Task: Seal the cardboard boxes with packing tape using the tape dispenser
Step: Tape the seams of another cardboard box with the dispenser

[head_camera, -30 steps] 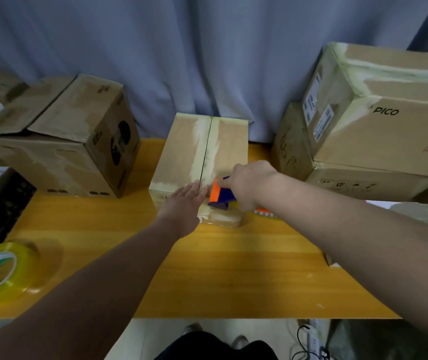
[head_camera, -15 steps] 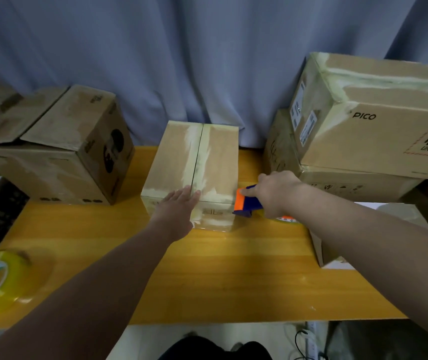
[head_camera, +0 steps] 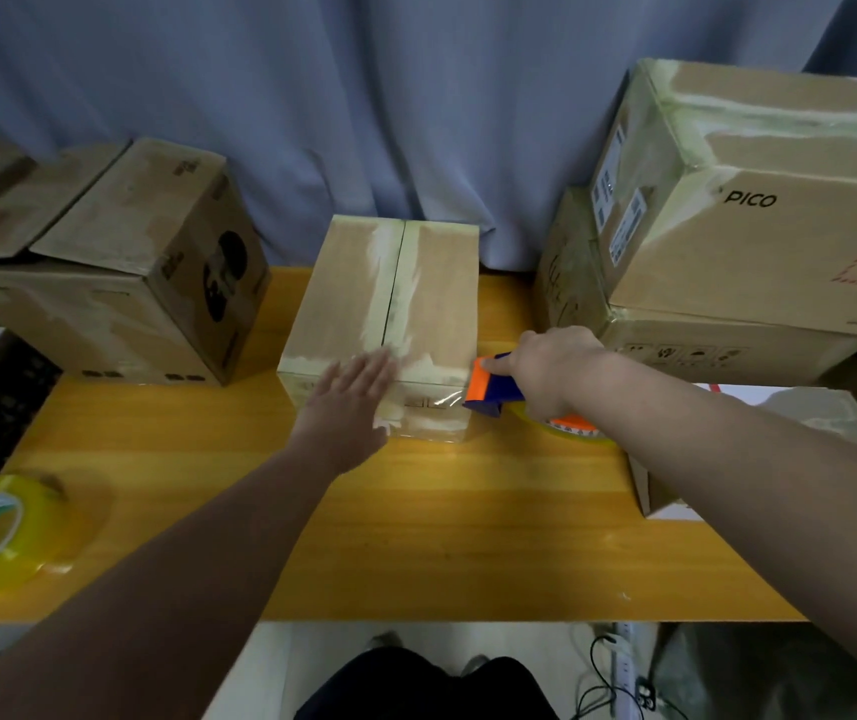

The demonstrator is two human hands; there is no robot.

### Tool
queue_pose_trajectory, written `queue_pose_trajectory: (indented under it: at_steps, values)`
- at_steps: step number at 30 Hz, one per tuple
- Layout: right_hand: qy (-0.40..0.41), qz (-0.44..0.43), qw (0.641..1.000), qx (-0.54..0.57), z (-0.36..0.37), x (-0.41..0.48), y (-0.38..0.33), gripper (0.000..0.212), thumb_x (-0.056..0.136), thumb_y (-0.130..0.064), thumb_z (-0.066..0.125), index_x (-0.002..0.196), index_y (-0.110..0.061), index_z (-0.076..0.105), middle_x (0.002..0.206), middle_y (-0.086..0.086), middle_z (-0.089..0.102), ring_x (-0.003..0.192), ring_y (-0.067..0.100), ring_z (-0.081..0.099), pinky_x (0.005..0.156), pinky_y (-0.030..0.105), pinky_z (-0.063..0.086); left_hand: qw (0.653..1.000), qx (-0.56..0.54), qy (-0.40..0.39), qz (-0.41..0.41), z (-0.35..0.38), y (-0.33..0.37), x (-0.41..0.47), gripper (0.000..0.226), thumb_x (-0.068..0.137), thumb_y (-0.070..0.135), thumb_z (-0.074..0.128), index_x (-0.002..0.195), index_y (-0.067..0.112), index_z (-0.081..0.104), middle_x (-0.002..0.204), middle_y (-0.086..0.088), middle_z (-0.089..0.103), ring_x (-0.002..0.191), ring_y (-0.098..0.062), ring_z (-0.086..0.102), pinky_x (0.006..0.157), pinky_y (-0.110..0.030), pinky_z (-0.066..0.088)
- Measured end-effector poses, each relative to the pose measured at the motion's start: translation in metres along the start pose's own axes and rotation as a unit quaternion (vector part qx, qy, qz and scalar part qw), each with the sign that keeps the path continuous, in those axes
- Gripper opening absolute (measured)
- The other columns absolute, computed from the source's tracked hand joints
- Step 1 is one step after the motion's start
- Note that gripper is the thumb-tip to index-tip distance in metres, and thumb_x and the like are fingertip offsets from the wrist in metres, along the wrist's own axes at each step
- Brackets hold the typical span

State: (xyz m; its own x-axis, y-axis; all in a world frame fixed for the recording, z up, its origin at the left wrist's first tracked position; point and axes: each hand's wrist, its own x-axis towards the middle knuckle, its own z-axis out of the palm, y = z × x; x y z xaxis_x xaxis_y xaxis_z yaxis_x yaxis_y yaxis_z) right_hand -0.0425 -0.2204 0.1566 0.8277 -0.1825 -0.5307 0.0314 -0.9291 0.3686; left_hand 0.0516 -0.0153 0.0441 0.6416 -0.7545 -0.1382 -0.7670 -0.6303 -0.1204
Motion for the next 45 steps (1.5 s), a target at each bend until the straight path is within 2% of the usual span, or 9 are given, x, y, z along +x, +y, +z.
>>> queue_pose_trajectory:
  at_steps: [3,7,10,18,23,28,33,38,45]
  values:
    - [0.007,-0.001,1.000,0.008,0.003,-0.001,0.002,0.075,0.092,-0.028,0.055,0.152,-0.038,0.010,0.132,0.009,0.043,0.109,0.032,0.053,0.073,0.037,0.045,1.000,-0.010,-0.006,-0.024,-0.005,0.001,-0.002,0.082,0.097,0.045,0.037,0.141,0.016,-0.026,0.158,-0.006,-0.019,0.145,-0.018,-0.015,0.118,-0.036,-0.007]
    - [0.015,-0.006,1.000,0.009,0.004,-0.001,0.004,0.074,0.092,-0.030,0.053,0.152,-0.040,0.011,0.128,0.008,0.044,0.105,0.029,0.054,0.068,0.034,0.045,0.998,-0.005,0.009,0.068,-0.011,0.046,0.015,0.077,0.099,0.044,0.034,0.149,0.014,-0.017,0.158,-0.004,-0.016,0.145,-0.018,-0.017,0.117,-0.034,-0.009]
    - [0.021,-0.012,1.000,0.005,0.004,-0.001,0.006,0.075,0.090,-0.034,0.055,0.151,-0.040,0.012,0.124,0.007,0.046,0.100,0.027,0.055,0.062,0.033,0.042,0.998,-0.023,0.008,0.055,-0.007,0.057,0.023,0.074,0.100,0.038,0.036,0.150,0.015,-0.014,0.159,-0.002,-0.015,0.146,-0.016,-0.013,0.118,-0.033,-0.005]
    - [0.016,-0.007,0.999,0.035,-0.005,0.007,-0.004,0.052,0.085,-0.026,0.056,0.135,-0.030,0.044,0.100,0.000,0.048,0.082,0.023,0.049,0.052,0.030,0.036,1.000,-0.008,0.006,0.002,-0.019,0.021,0.024,0.073,0.100,0.041,0.034,0.151,0.012,-0.010,0.160,-0.004,-0.006,0.147,-0.016,-0.004,0.117,-0.032,-0.005]
    - [0.038,-0.034,0.998,0.044,0.004,0.006,0.009,0.060,0.087,-0.029,0.056,0.142,-0.033,0.035,0.110,0.002,0.052,0.085,0.023,0.049,0.063,0.033,0.044,0.997,-0.033,-0.017,0.061,-0.018,0.064,0.030,0.079,0.098,0.045,0.038,0.150,0.014,-0.014,0.160,-0.003,-0.012,0.147,-0.016,-0.008,0.118,-0.032,-0.004]
    - [0.082,-0.045,0.995,0.035,0.018,-0.004,0.023,0.075,0.091,-0.040,0.056,0.150,-0.045,0.011,0.114,0.005,0.046,0.096,0.028,0.054,0.064,0.034,0.040,0.996,-0.082,0.010,0.024,-0.010,0.070,0.029,0.077,0.099,0.034,0.042,0.150,0.018,-0.013,0.159,0.001,-0.013,0.146,-0.012,-0.011,0.119,-0.030,-0.003]
    - [0.099,-0.050,0.994,0.005,0.021,-0.033,0.052,0.085,0.086,-0.061,0.057,0.150,-0.044,0.004,0.121,0.009,0.045,0.105,0.029,0.052,0.068,0.033,0.038,0.997,-0.081,0.014,0.015,-0.008,0.071,0.027,0.076,0.098,0.030,0.042,0.151,0.019,-0.012,0.158,0.004,-0.015,0.145,-0.010,-0.011,0.117,-0.027,-0.005]
    - [0.075,-0.012,0.997,-0.007,0.039,-0.061,0.085,0.083,0.087,-0.060,0.055,0.150,-0.045,0.003,0.120,0.007,0.046,0.105,0.027,0.053,0.067,0.031,0.038,0.996,-0.082,0.015,0.014,-0.009,0.073,0.028,0.073,0.100,0.032,0.040,0.151,0.017,-0.011,0.159,0.002,-0.013,0.146,-0.011,-0.010,0.119,-0.028,-0.002]
    - [0.083,-0.038,0.994,-0.060,0.067,-0.064,0.092,0.076,0.095,-0.051,0.046,0.150,-0.044,-0.007,0.128,0.010,0.040,0.109,0.027,0.048,0.071,0.033,0.044,0.997,-0.076,0.017,0.004,-0.010,0.074,0.028,0.072,0.100,0.032,0.038,0.151,0.018,-0.011,0.159,0.003,-0.013,0.146,-0.010,-0.008,0.117,-0.027,-0.001]
